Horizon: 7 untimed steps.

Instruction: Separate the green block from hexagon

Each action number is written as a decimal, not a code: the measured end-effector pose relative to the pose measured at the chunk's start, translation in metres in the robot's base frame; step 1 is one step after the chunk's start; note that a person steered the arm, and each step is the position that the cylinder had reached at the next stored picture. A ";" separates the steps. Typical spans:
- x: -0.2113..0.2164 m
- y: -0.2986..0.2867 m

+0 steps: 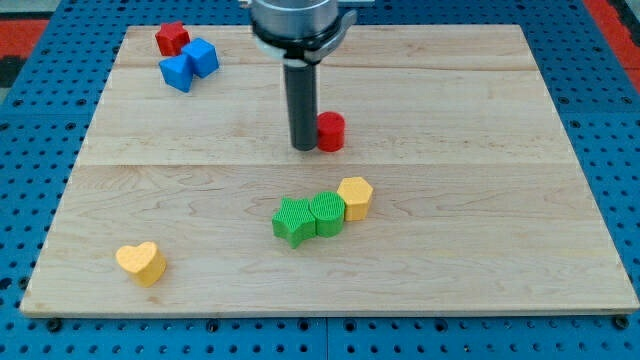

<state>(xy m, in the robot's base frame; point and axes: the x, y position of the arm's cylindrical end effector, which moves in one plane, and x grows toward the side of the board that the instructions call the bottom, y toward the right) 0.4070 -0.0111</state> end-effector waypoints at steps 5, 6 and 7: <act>0.098 0.062; 0.126 -0.013; 0.132 -0.070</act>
<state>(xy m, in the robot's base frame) 0.5389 -0.0810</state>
